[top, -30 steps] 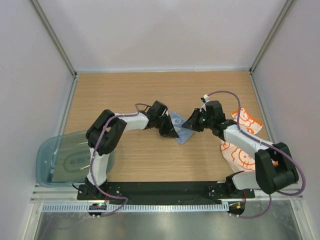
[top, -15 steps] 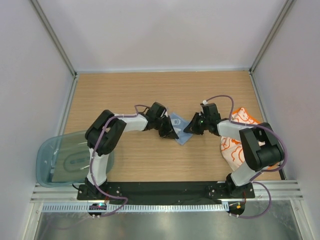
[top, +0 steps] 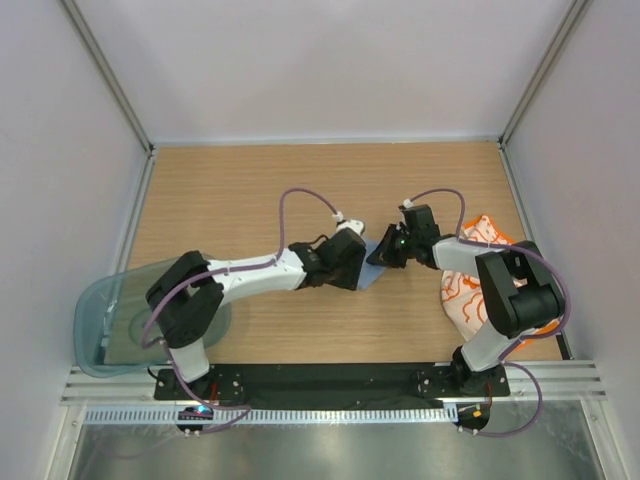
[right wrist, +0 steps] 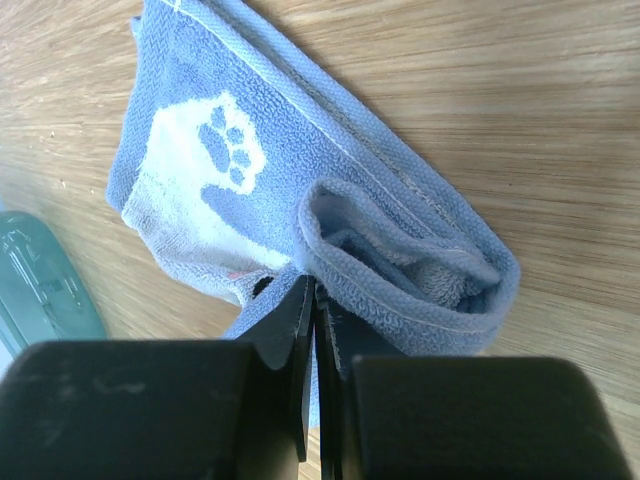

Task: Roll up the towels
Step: Roll the towel

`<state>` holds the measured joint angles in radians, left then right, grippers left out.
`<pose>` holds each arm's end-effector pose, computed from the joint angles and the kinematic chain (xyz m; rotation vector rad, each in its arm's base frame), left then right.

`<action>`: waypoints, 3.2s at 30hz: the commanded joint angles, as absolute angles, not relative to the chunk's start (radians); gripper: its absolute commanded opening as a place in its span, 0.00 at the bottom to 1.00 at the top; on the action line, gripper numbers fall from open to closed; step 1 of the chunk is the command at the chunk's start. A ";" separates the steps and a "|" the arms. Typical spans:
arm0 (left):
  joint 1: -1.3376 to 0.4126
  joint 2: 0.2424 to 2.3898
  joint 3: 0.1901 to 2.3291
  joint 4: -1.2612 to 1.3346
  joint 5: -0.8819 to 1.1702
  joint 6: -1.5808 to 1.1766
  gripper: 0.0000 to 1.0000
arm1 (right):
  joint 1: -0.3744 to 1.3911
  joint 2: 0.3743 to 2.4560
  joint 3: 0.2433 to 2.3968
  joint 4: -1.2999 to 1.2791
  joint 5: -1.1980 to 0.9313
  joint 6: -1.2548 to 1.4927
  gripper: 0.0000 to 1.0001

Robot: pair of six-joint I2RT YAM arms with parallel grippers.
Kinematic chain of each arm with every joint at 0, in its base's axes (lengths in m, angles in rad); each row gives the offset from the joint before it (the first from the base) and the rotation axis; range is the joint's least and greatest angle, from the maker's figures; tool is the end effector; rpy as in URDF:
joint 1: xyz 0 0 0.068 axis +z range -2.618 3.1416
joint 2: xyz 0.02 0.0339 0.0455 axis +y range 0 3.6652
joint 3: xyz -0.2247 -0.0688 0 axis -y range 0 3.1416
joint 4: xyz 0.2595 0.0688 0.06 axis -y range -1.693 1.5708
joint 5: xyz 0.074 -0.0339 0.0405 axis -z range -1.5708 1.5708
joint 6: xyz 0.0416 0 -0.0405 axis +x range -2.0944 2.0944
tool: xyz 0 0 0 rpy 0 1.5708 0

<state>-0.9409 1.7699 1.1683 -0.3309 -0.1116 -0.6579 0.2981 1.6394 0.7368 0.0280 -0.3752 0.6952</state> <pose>0.2282 -0.3052 0.1437 0.3158 2.5537 -0.5093 0.2972 0.1073 0.0847 0.3329 2.5508 0.8720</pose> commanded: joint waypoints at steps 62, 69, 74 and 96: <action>-1.063 1.870 1.233 -0.229 -0.153 -0.517 0.00 | 0.149 1.695 0.969 -0.308 -0.339 0.462 0.45; -1.028 1.879 1.261 -0.256 -0.022 -0.590 0.00 | 0.121 1.608 1.126 -0.489 -0.157 0.433 0.53; -0.933 1.847 1.230 -0.209 0.153 -0.708 0.00 | 0.121 1.461 1.095 -0.523 -0.124 0.439 0.57; -0.695 1.830 0.907 0.350 0.523 -1.310 0.00 | 0.314 1.324 0.761 -0.172 -0.396 0.643 0.71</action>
